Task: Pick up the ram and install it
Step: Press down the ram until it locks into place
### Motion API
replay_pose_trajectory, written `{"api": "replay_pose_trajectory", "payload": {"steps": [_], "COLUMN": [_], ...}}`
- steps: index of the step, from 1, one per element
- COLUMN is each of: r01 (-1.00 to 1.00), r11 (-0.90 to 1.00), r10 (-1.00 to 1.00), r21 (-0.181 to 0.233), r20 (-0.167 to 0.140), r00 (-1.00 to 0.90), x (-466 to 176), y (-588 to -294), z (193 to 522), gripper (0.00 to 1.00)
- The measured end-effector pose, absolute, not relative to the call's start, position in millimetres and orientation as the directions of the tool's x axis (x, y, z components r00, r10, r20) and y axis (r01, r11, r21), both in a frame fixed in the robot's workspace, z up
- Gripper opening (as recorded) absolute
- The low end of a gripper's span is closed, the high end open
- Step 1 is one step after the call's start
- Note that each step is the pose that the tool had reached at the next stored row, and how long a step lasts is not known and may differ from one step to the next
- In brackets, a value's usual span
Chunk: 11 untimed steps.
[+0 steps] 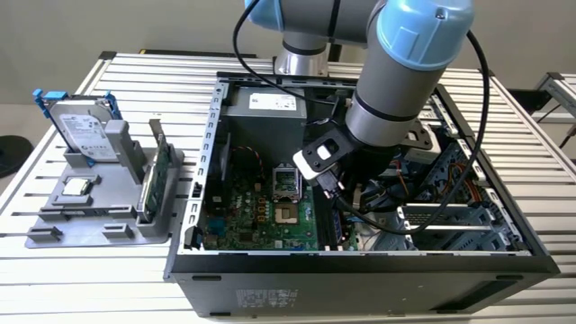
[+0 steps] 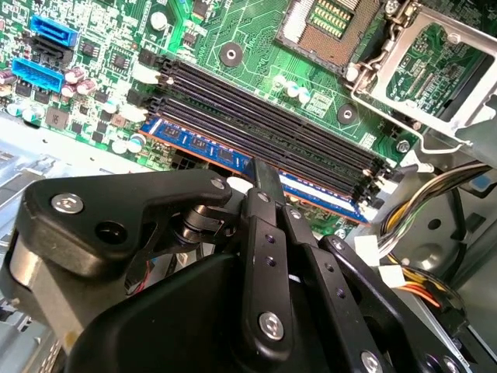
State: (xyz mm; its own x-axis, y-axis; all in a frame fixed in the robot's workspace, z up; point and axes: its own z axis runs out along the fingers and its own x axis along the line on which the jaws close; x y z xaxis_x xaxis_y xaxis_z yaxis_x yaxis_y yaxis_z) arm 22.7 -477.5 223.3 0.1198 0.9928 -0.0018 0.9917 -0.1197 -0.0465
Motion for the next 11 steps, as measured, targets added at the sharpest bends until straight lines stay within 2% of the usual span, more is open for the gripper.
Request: {"api": "replay_pose_trajectory", "payload": {"steps": [11], "r01": [0.992], "r11": [-0.12], "r10": [0.993], "r21": [-0.047], "r20": [-0.003], "r00": [0.12], "x": [22.7], "y": [-477.6], "z": [220.6], "gripper": [0.0]}}
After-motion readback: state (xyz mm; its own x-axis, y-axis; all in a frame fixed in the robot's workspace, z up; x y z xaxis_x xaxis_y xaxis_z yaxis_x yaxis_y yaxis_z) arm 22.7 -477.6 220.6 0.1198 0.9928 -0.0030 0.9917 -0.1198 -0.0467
